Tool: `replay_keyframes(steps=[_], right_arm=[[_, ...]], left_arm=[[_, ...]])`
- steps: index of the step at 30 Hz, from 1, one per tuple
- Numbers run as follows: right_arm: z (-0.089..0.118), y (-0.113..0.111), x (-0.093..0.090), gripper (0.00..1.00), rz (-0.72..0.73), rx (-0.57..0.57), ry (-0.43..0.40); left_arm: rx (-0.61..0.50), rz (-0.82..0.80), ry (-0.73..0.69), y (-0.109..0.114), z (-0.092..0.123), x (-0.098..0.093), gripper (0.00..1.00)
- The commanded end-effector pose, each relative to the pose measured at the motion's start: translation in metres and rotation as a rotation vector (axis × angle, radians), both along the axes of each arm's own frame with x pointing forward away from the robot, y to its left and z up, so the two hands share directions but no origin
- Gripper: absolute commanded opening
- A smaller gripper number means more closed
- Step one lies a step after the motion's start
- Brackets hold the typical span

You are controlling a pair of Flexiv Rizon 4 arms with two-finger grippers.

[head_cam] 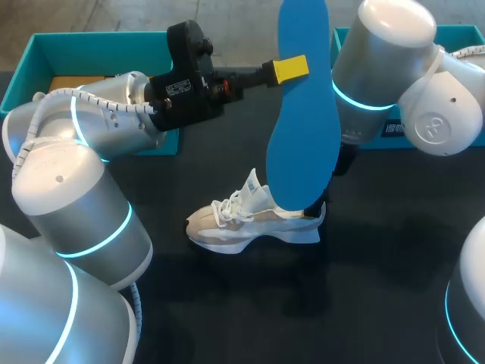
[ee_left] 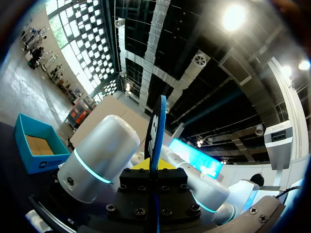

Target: Take the shoe out of the shoebox, open the shoe tongue, remove and reinsert the insole, then place the shoe into the shoebox

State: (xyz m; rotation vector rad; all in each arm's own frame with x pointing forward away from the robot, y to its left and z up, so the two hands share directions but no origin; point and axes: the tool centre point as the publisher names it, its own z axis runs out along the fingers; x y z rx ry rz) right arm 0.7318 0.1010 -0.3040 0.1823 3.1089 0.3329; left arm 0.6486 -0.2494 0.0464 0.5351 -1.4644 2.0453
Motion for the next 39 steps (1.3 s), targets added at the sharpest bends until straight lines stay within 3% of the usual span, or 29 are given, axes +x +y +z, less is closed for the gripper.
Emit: replay_keyframes(steps=[1, 30, 39], right_arm=[[-0.001, 0.000, 0.000, 1.00, -0.001, 0.000, -0.001], [-0.001, 0.000, 0.000, 1.00, -0.001, 0.000, -0.001], [0.005, 0.007, 0.022, 1.00, -0.009, -0.030, -0.016]], left_arm=[[-0.004, 0.003, 0.001, -0.001, -0.001, -0.001, 0.00], [-0.004, 0.003, 0.001, -0.001, -0.001, -0.001, 0.00], [-0.004, 0.003, 0.001, -0.001, -0.001, -0.001, 0.00]])
